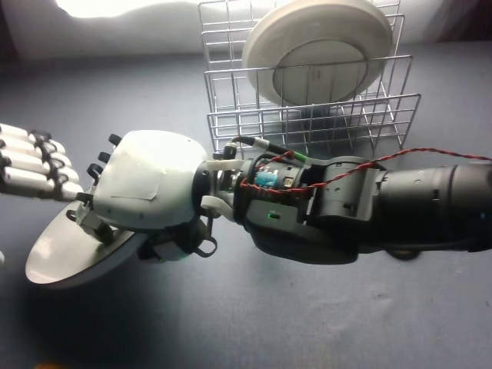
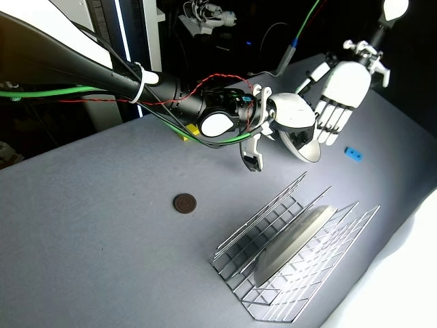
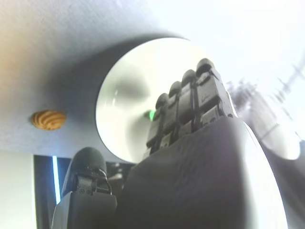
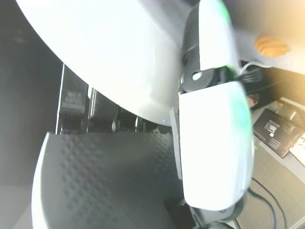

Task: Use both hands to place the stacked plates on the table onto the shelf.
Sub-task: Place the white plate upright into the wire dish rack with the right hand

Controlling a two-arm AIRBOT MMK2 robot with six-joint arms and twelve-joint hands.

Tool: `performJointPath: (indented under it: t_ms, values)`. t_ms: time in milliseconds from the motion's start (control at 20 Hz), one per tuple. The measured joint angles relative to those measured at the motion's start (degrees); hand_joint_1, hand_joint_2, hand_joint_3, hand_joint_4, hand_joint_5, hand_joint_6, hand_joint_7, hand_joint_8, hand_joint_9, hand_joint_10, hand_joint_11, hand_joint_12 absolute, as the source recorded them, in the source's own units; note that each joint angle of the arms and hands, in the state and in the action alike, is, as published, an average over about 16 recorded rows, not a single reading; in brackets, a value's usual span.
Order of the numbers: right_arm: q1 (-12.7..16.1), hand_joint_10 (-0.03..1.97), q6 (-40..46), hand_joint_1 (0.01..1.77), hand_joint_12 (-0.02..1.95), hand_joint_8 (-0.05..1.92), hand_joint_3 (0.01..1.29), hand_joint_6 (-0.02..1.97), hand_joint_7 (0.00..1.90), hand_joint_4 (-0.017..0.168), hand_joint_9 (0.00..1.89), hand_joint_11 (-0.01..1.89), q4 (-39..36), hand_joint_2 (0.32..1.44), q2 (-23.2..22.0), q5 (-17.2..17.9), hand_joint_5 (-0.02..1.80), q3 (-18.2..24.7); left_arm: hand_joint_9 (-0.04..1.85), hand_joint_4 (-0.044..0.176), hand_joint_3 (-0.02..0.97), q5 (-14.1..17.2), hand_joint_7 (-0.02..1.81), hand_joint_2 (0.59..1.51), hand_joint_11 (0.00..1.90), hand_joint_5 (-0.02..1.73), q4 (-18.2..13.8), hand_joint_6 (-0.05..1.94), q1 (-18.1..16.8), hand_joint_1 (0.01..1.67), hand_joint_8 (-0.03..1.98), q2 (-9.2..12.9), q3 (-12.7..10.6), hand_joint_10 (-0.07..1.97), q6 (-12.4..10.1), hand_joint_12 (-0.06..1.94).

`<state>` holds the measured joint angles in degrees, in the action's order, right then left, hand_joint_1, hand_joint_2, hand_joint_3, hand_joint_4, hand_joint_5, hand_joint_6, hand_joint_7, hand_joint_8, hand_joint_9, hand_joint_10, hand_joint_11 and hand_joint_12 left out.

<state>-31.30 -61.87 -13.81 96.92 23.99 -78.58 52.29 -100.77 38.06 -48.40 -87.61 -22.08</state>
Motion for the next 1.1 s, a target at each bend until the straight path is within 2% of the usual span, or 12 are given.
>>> performJointPath:
  t_ms: [250,600,850,1100]
  values:
    - [0.24,0.22,-0.08,1.22,1.00,0.57,0.01,0.68,1.05,0.003,1.24,1.00,-1.13,0.94,-4.93,-1.34,0.90,5.52,0.02,0.002,0.021,2.80,0.02,1.228,0.02,0.02,-1.98,-0.01,-5.47,0.02,0.02,2.40,-0.32,0.01,-1.34,-0.01]
    - [1.98,0.46,0.13,1.24,1.01,0.60,0.01,0.73,1.08,0.003,1.19,0.98,-3.97,0.94,-15.20,-4.39,0.95,16.35,0.02,0.001,0.021,5.90,0.01,1.223,0.02,0.01,-5.15,-0.01,-12.31,0.02,0.02,5.05,-0.63,0.01,-2.94,-0.01]
    - [4.57,0.45,2.88,1.26,1.00,0.66,0.01,0.81,1.10,0.007,1.19,0.97,-5.40,0.95,-22.77,-7.05,0.99,22.74,0.02,0.001,0.021,7.13,0.02,1.221,0.02,0.01,-6.69,-0.01,-15.02,0.02,0.02,6.09,-0.73,0.01,-3.48,-0.01]
    - [9.07,0.56,8.91,1.30,1.00,0.70,0.01,0.88,1.09,0.005,1.17,0.98,-6.21,0.95,-29.13,-9.71,1.01,26.51,0.02,0.001,0.021,7.57,0.02,1.220,0.02,0.02,-7.16,-0.01,-15.86,0.02,0.02,6.46,-0.84,0.01,-3.65,-0.01]
